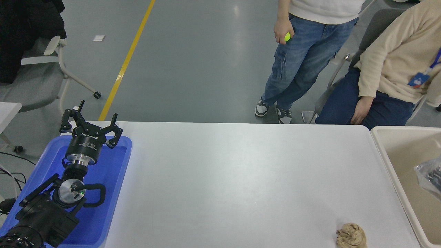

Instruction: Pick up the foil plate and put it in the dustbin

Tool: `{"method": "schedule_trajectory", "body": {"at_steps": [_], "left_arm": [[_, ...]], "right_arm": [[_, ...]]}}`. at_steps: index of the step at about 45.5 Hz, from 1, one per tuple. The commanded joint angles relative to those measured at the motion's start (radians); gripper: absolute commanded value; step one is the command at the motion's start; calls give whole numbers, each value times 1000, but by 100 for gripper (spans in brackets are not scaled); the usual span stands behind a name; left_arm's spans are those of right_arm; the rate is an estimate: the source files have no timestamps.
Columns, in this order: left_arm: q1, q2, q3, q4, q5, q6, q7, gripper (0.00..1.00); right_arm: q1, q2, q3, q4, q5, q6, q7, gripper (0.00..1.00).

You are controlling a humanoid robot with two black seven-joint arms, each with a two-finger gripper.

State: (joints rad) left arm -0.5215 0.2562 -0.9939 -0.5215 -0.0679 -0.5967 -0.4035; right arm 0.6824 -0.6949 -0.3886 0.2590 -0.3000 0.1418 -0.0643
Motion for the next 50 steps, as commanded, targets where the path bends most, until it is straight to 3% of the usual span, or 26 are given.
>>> {"method": "schedule_trajectory", "body": {"at_steps": [1, 17, 21, 23, 25, 43, 50], "left_arm": [[0, 0, 0, 0, 0, 0, 0, 100], [0, 0, 0, 0, 0, 0, 0, 100], [0, 0, 0, 0, 0, 0, 0, 100], [0, 0, 0, 0, 0, 0, 0, 100], [0, 0, 0, 0, 0, 0, 0, 100], [0, 0, 0, 0, 0, 0, 0, 100], [0, 0, 0, 0, 0, 0, 0, 100]], "right_arm": [[-93, 107, 48, -107, 28, -143, -60, 0], [-103, 115, 47, -110, 53, -192, -60, 2], [-104, 114, 45, -110, 53, -261, -60, 57], [-104, 114, 45, -107, 53, -298, -60, 72], [-104, 114, 45, -103, 53, -317, -58, 78], [-46, 98, 50, -21, 45, -307, -62, 83], [22, -57, 36, 242, 15, -307, -58, 85]]}}
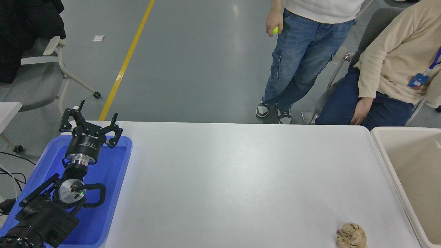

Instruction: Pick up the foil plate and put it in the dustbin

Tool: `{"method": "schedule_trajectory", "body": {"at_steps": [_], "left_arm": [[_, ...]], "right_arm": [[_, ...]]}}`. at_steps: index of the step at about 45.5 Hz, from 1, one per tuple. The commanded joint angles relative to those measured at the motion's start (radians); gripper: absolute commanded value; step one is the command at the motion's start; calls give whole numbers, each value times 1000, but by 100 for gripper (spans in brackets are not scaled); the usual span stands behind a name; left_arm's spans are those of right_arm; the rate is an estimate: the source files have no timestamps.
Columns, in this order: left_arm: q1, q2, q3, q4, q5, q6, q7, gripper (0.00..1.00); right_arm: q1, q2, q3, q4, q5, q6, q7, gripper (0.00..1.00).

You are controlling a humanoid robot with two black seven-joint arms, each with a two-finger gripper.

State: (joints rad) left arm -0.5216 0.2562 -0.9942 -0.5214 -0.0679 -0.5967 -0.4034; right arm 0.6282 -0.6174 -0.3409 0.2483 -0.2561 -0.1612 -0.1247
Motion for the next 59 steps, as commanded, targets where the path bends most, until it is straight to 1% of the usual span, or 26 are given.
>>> {"method": "schedule_trajectory", "body": {"at_steps": [1, 6, 9, 16, 18, 21, 27, 30, 32, 34, 39, 50, 53, 56, 59], "left_arm": [[0, 0, 0, 0, 0, 0, 0, 100], [0, 0, 0, 0, -1, 0, 0, 100], [0, 0, 0, 0, 0, 0, 0, 100], [0, 0, -1, 0, -1, -2, 0, 100], [0, 0, -1, 0, -1, -2, 0, 100], [0, 0, -1, 0, -1, -2, 0, 100], [0, 0, -1, 0, -1, -2, 0, 100], [0, 0, -1, 0, -1, -2, 0, 100], [0, 0, -1, 0, -1, -2, 0, 100], [0, 0, -1, 0, -1, -2, 0, 100], [0, 0, -1, 0, 0, 0, 0, 100], [0, 0, -1, 0, 0, -2, 0, 100], [0, 0, -1, 0, -1, -2, 0, 100], [0, 0, -1, 0, -1, -2, 0, 100], [0, 0, -1, 0, -1, -2, 0, 100]], "right_arm": [[87, -151, -12, 291, -46, -4, 2, 85], [143, -223, -12, 460, -189, -4, 2, 85], [168, -258, -12, 549, -239, -4, 2, 86], [260, -346, -56, 756, -276, 0, 2, 91], [303, -361, -95, 807, -284, 2, 2, 94], [378, -374, -180, 870, -295, 6, 2, 94], [566, -349, -423, 970, -292, 8, 0, 95], [660, -318, -532, 1020, -284, 8, 0, 96], [715, -303, -584, 1049, -279, 8, 0, 100], [766, -292, -625, 1083, -276, 12, 0, 100], [858, -277, -682, 1129, -275, 31, 0, 100], [976, -174, -791, 1125, -273, 91, 0, 100], [1021, -171, -817, 1135, -272, 103, 10, 100], [1090, -168, -840, 1169, -265, 162, 11, 100], [1154, -167, -872, 1178, -264, 265, 11, 100]]}}
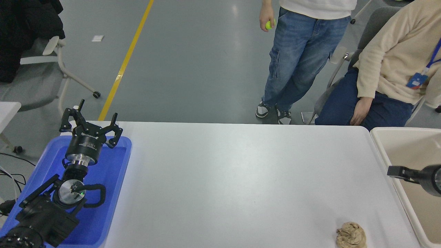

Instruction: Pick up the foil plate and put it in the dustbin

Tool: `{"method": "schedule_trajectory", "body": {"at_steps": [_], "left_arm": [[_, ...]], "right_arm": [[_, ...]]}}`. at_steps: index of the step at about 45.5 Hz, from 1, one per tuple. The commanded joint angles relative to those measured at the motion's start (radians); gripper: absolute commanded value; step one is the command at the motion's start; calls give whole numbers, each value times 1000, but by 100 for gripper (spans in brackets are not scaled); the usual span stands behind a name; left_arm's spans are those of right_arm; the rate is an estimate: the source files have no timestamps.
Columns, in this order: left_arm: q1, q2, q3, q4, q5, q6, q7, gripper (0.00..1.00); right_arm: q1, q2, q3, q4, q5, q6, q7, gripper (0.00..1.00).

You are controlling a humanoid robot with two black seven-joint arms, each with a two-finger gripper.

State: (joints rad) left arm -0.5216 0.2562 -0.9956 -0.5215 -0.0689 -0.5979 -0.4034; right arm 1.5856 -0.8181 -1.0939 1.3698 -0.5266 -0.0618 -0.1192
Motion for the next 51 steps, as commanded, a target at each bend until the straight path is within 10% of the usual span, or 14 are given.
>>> {"method": "schedule_trajectory", "body": {"at_steps": [1, 15, 51], "left_arm": [[0, 0, 0, 0, 0, 1, 0, 100], [0, 0, 0, 0, 0, 1, 0, 100], [0, 0, 0, 0, 1, 3, 0, 100]], "right_arm": [[218, 39, -133, 57, 8, 209, 6, 100], [516, 169, -173, 52, 92, 847, 6, 100], [769, 338, -126, 55, 132, 847, 6, 100]]}}
